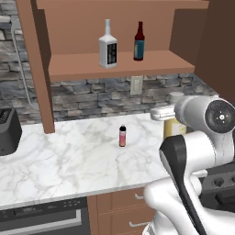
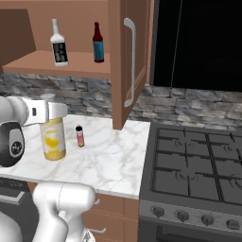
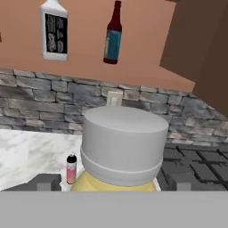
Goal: Sort all alcoholic drinks to one cabinet, and non-alcoholic drinks to the other.
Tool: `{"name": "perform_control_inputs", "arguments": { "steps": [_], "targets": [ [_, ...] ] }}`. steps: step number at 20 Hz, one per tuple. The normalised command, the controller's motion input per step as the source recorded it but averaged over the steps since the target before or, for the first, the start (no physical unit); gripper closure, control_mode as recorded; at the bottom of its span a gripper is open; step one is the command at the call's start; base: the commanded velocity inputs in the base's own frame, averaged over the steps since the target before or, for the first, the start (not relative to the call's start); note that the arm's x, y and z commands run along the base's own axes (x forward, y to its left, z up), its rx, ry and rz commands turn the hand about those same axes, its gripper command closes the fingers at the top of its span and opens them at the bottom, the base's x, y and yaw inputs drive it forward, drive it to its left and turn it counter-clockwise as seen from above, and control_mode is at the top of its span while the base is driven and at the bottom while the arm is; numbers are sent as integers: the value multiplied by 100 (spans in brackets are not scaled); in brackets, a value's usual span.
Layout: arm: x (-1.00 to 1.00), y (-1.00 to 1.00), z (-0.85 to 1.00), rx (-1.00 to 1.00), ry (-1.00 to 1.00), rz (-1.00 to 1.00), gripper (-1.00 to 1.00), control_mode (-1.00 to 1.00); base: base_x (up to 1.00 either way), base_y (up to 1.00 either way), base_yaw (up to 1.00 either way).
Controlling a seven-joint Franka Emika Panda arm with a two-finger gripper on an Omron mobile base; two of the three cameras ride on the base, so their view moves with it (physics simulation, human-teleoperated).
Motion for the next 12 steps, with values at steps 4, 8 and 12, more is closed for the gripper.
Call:
{"name": "perform_control_inputs", "arguments": {
  "steps": [4, 8, 12],
  "targets": [
    [-22, 0, 0, 8, 4, 2, 100, -100, 0, 0, 0],
    [-13, 0, 0, 6, 0, 0, 100, -100, 0, 0, 0],
    [-26, 0, 0, 0, 0, 0, 100, 100, -17, 0, 0]
  ]
}}
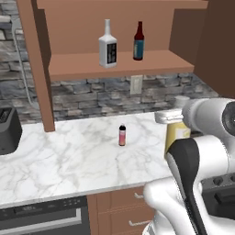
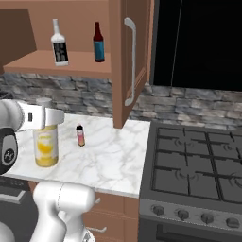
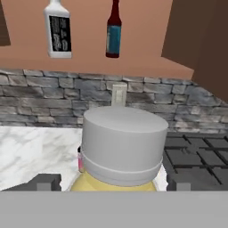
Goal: Sort all alcoholic drinks to one cabinet, and non-alcoholic drinks to the other.
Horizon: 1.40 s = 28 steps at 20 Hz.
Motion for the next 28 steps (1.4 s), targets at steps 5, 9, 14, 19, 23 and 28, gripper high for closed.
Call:
{"name": "perform_control_inputs", "arguments": {
  "steps": [5, 9, 14, 19, 23, 28],
  "targets": [
    [0, 0, 0, 0, 0, 0, 100, 100, -98, 0, 0],
    [0, 0, 0, 0, 0, 0, 100, 100, -100, 0, 0],
    [0, 0, 0, 0, 0, 0, 100, 100, -83, 0, -1],
    [0, 0, 0, 0, 0, 0, 100, 100, -34, 0, -32],
    [0, 0, 0, 0, 0, 0, 100, 100, -10, 0, -50],
    [0, 0, 0, 0, 0, 0, 100, 100, -19, 0, -48]
  ]
}}
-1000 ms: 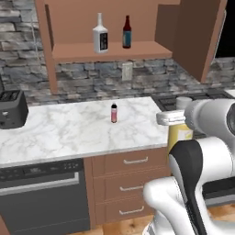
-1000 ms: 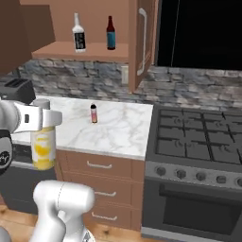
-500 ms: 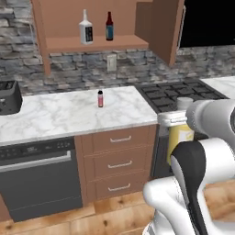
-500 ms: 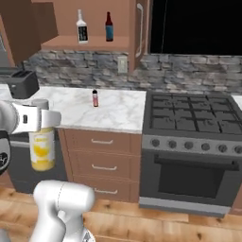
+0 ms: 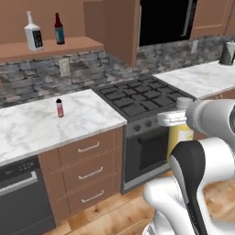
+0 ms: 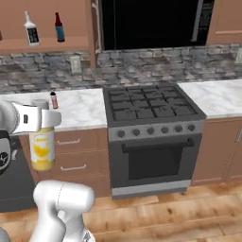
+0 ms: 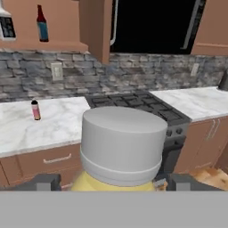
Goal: Sort all alcoholic drinks to one cabinet, and non-alcoholic drinks to the other.
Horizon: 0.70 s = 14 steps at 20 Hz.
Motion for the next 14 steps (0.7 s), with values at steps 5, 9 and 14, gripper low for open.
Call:
{"name": "perform_control_inputs", "arguments": {
  "steps": [5, 9, 14],
  "targets": [
    [0, 0, 0, 0, 0, 0, 100, 100, -25, 0, -43],
    [0, 0, 0, 0, 0, 0, 100, 100, -32, -1, -41],
    [0, 0, 0, 0, 0, 0, 100, 100, -30, -4, -40]
  ]
}}
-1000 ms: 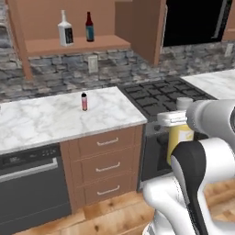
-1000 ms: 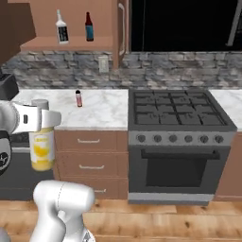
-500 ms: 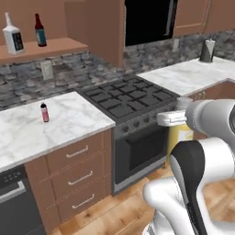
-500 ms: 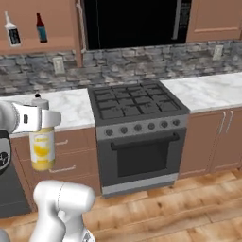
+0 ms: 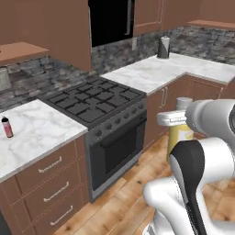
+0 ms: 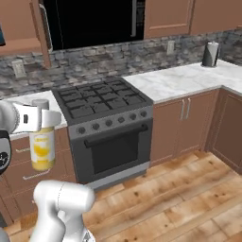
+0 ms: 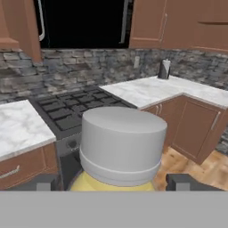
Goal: Sort all alcoholic drinks to one cabinet, and non-alcoholic drinks to the other.
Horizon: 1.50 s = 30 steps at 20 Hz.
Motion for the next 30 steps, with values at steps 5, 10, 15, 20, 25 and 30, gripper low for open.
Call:
{"name": "perform_control_inputs", "arguments": {
  "steps": [5, 10, 15, 20, 25, 30],
  "targets": [
    [0, 0, 0, 0, 0, 0, 100, 100, -24, -3, -37],
    [0, 0, 0, 0, 0, 0, 100, 100, -21, -6, -36],
    [0, 0, 0, 0, 0, 0, 100, 100, -18, -4, -31],
    [0, 0, 0, 0, 0, 0, 100, 100, -8, -2, -25],
    [0, 0, 0, 0, 0, 0, 100, 100, 29, -5, -5],
    [0, 0, 0, 0, 0, 0, 100, 100, 67, -11, 0]
  ]
}}
